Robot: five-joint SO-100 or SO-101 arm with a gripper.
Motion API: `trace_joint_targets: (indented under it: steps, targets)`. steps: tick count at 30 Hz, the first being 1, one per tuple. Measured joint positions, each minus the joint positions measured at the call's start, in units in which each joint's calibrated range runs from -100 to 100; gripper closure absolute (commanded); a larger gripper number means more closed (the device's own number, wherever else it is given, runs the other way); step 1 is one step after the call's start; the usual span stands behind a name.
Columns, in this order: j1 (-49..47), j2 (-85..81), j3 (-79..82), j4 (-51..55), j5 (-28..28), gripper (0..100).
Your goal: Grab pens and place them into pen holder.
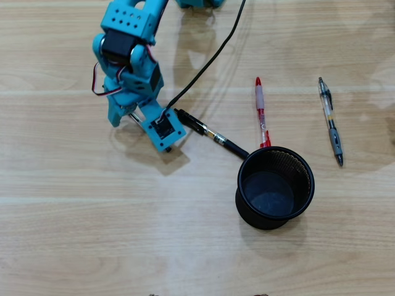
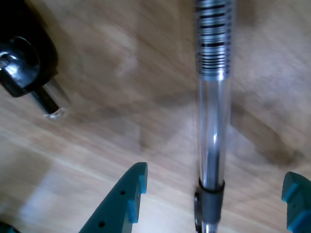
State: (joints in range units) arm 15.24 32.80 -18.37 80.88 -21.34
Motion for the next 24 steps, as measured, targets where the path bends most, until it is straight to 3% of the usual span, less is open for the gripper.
trace_joint_targets:
  steps: [4,9,24]
  targets:
    - [-0.25,4.23,-2.39,0.43,0.57,76]
    - [0.17,6.94,-4.07,-0.52,0.73,99]
    - [-3.38,-4.23,-4.34,0.60,0.83,98]
